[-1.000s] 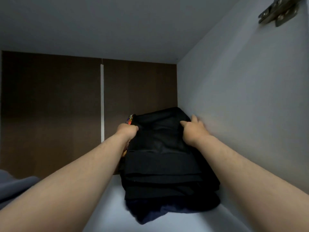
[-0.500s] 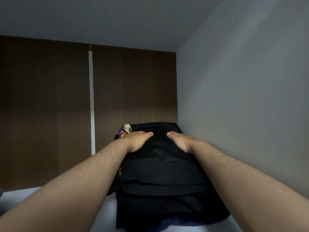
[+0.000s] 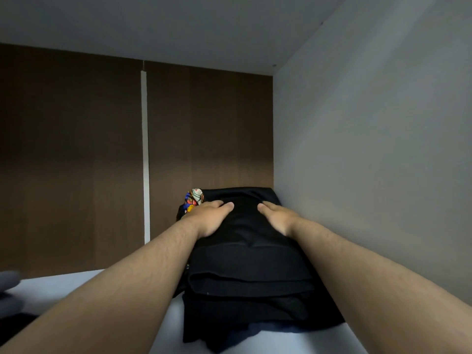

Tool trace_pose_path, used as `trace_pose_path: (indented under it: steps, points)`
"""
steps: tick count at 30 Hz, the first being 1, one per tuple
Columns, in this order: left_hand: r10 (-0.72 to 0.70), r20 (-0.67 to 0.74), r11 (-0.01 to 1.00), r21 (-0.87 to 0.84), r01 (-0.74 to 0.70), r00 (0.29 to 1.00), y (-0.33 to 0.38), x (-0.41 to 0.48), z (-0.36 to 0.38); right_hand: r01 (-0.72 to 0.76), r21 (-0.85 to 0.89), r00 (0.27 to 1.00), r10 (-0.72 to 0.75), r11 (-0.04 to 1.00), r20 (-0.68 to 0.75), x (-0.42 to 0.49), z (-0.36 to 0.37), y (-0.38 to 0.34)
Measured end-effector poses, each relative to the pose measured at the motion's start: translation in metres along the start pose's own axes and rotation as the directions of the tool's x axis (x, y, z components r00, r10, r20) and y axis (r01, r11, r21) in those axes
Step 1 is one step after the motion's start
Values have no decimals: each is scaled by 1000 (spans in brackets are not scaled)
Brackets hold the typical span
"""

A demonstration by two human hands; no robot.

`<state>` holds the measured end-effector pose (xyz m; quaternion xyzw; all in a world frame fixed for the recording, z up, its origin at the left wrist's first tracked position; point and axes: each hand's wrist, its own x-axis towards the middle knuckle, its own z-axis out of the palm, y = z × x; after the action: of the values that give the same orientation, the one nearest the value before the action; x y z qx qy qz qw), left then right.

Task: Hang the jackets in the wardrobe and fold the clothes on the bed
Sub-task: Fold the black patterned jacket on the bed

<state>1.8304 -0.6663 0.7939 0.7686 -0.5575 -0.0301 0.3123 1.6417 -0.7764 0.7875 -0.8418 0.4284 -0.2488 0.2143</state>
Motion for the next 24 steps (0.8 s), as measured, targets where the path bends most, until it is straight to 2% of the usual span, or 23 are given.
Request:
trace_pose_path:
  steps: [4,6,8,16,24]
  points:
    - [8,-70,985,175,4,997,5,-11,-8,8,-277,994,-36,961,-99,-12,-10,-13]
    - [46,-90,954,299,-17,995,16,-17,-18,15,-322,991,-57,947,-124,-19,-18,-18]
    - [91,-116,939,341,-47,989,25,-25,-28,16,-312,991,-56,950,-119,-29,-26,-20]
    - [155,-131,970,208,-125,979,19,-86,-49,39,-218,990,-67,975,-121,-77,-31,-30]
    - [167,-141,986,25,-165,976,2,-141,-70,91,-243,982,-128,966,-139,-135,-36,-39]
